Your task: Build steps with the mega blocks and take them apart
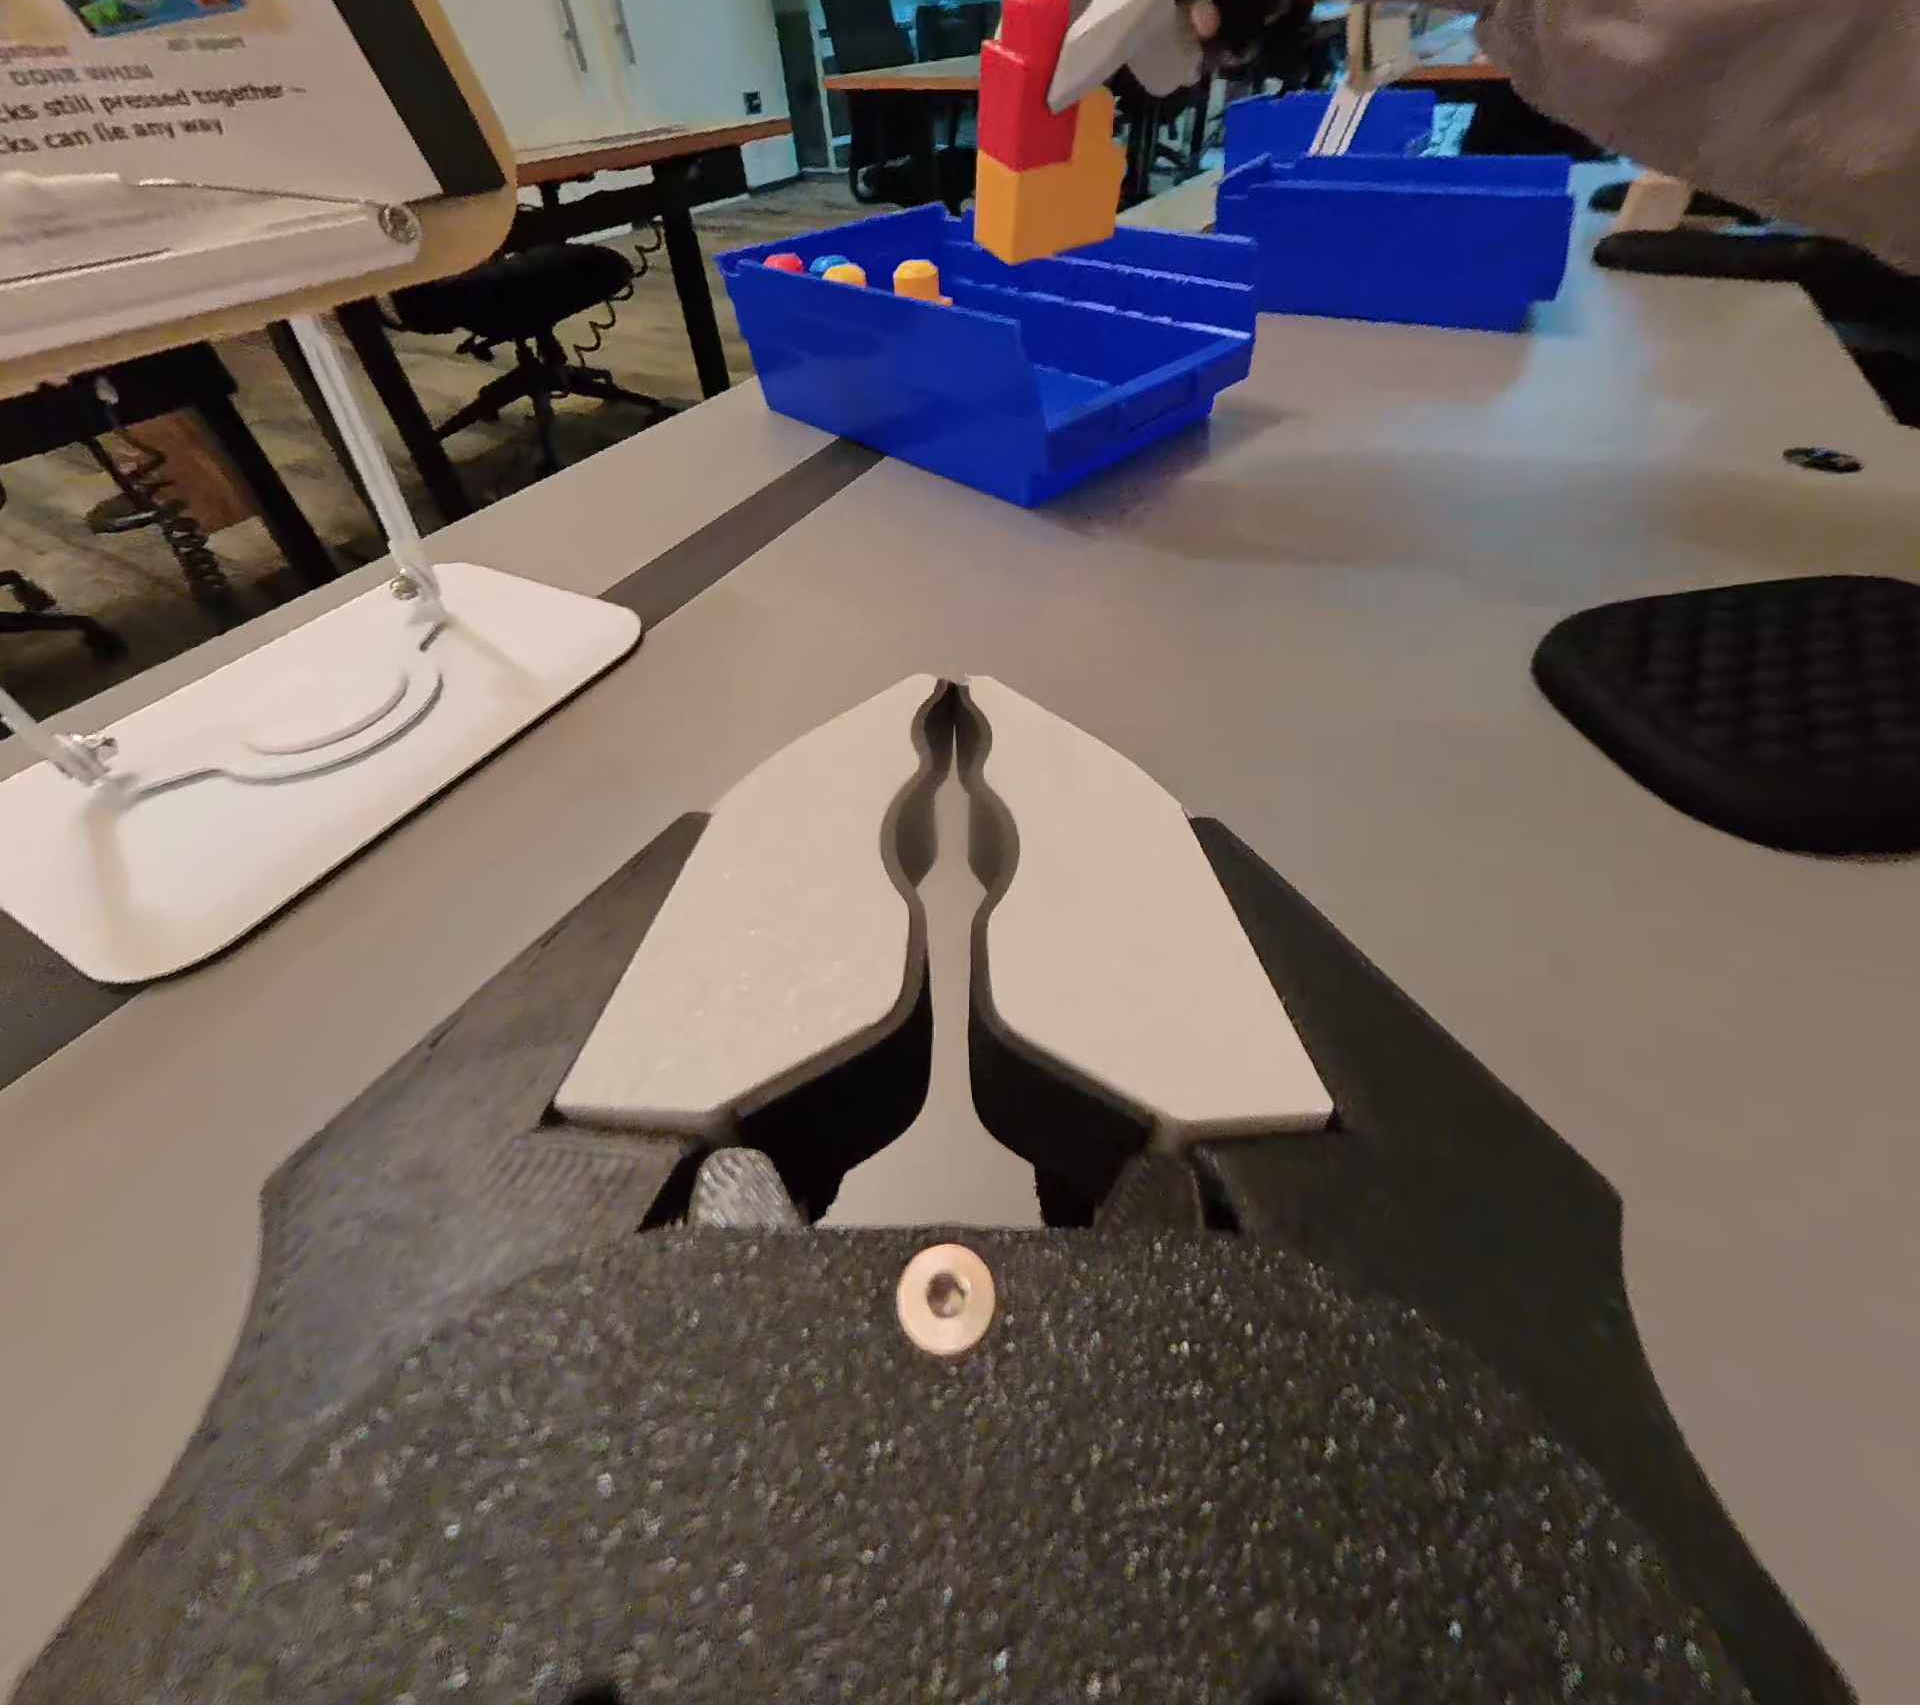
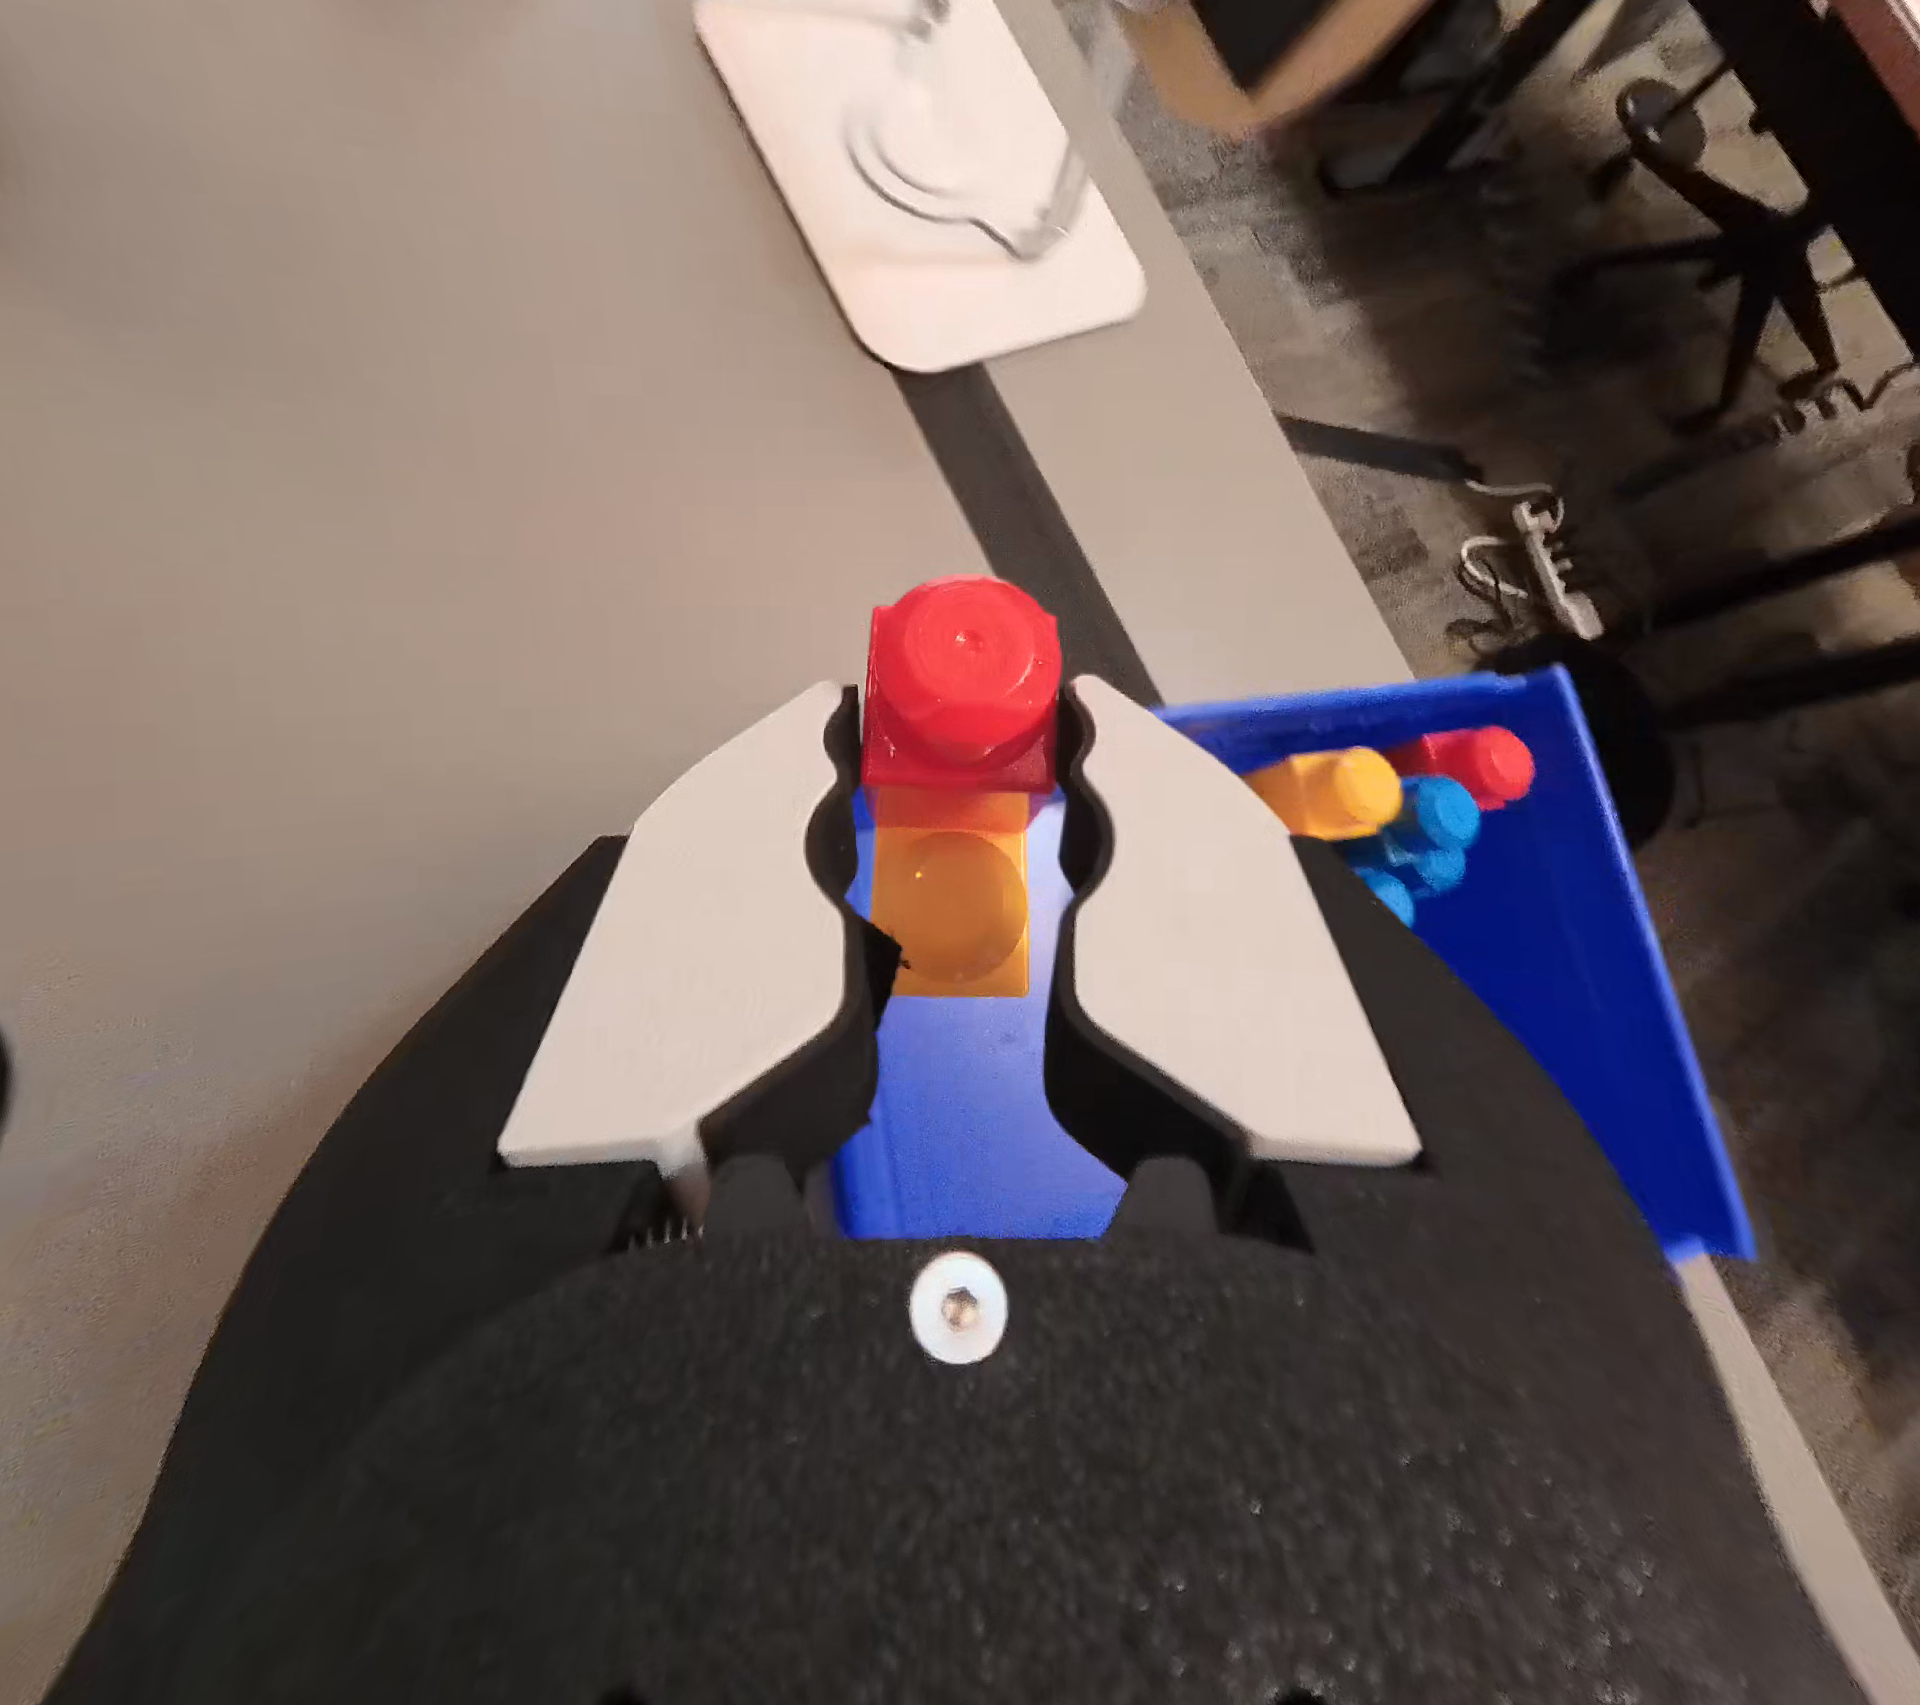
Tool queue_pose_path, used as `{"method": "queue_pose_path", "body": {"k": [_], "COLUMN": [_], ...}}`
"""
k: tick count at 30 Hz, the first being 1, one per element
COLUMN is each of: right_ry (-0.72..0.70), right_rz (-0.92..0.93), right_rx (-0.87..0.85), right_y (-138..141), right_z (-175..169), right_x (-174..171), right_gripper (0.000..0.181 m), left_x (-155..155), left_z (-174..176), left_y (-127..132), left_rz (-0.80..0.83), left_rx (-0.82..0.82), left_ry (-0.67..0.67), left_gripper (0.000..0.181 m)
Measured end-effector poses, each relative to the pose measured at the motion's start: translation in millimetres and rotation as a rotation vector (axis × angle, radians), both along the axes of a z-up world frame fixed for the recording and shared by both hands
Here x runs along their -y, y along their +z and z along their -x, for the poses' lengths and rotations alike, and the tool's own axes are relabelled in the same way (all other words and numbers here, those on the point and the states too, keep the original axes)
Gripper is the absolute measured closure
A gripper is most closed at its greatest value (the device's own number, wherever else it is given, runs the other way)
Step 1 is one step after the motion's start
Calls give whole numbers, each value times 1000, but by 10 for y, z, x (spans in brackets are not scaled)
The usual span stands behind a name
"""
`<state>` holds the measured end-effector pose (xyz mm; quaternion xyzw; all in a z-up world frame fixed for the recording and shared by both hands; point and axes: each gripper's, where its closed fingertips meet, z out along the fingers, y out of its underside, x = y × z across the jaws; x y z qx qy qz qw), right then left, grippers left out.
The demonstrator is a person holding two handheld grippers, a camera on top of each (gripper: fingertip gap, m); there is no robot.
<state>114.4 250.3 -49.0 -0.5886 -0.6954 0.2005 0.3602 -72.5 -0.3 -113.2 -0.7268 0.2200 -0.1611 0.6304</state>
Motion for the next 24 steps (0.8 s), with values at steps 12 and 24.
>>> {"method": "queue_pose_path", "body": {"k": [12, 24], "right_ry": [-49, -46], "right_rz": [106, 117], "right_rx": [48, 59], "right_y": [-1066, -1258], "right_z": [104, 70], "right_x": [-900, -1019], "right_gripper": [146, 143], "left_x": [-113, -116], "left_z": [220, 213], "left_y": [-169, -214], "left_rz": [2, 15], "left_rx": [5, -6], "left_ry": [84, 79], "left_gripper": [181, 181]}}
